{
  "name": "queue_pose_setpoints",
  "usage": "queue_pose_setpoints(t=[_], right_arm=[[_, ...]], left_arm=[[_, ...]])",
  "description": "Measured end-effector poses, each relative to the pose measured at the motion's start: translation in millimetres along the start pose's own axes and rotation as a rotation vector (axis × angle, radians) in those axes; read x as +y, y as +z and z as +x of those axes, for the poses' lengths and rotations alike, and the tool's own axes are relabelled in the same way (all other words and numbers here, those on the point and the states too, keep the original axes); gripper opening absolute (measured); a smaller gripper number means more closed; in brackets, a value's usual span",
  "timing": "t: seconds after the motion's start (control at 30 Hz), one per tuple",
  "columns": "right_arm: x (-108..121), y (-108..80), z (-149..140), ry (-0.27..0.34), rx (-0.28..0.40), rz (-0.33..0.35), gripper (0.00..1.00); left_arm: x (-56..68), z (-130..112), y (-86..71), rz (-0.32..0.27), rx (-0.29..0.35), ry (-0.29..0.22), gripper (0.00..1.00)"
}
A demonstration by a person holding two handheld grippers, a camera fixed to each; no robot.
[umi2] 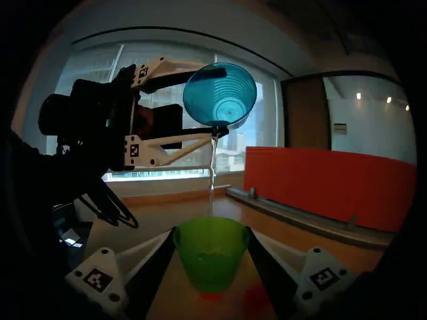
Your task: Pour water
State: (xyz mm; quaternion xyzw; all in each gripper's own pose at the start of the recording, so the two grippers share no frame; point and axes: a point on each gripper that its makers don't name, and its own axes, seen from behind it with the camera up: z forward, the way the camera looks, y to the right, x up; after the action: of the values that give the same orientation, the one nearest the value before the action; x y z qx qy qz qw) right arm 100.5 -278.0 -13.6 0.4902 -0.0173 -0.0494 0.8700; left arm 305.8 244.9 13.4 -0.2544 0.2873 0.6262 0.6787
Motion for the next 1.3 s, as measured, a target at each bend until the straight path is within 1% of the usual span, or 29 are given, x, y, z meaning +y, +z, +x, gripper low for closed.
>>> queue_pose_setpoints(t=[0.17, 0.4, 0.7, 0.97, 1.1, 1.3], right_arm=[[0.2, 0.0, 0.7, -0.001, 0.001, 0.000, 0.93], [1.1, -0.1, 0.2, -0.001, 0.002, -0.003, 0.93], [2.5, -0.6, 1.4, -0.001, 0.005, -0.006, 0.93], [2.5, -0.6, 3.3, -0.004, 0.007, -0.007, 0.93], [2.4, -0.5, 3.4, -0.004, 0.009, -0.008, 0.93], [1.8, 0.2, 3.6, -0.004, 0.008, -0.009, 0.93]], left_arm=[[1.2, 0.4, 0.5, -0.001, -0.001, 0.018, 0.85], [-0.3, -0.6, 2.2, 0.007, -0.006, 0.049, 0.85], [1.2, 6.8, -3.4, 0.005, -0.002, 0.086, 0.85], [1.6, 8.3, -5.0, 0.005, -0.002, 0.093, 0.85], [1.6, 7.2, -4.4, 0.004, -0.001, 0.085, 0.85], [-2.0, 4.5, -3.3, 0.005, 0.000, 0.073, 0.85]])
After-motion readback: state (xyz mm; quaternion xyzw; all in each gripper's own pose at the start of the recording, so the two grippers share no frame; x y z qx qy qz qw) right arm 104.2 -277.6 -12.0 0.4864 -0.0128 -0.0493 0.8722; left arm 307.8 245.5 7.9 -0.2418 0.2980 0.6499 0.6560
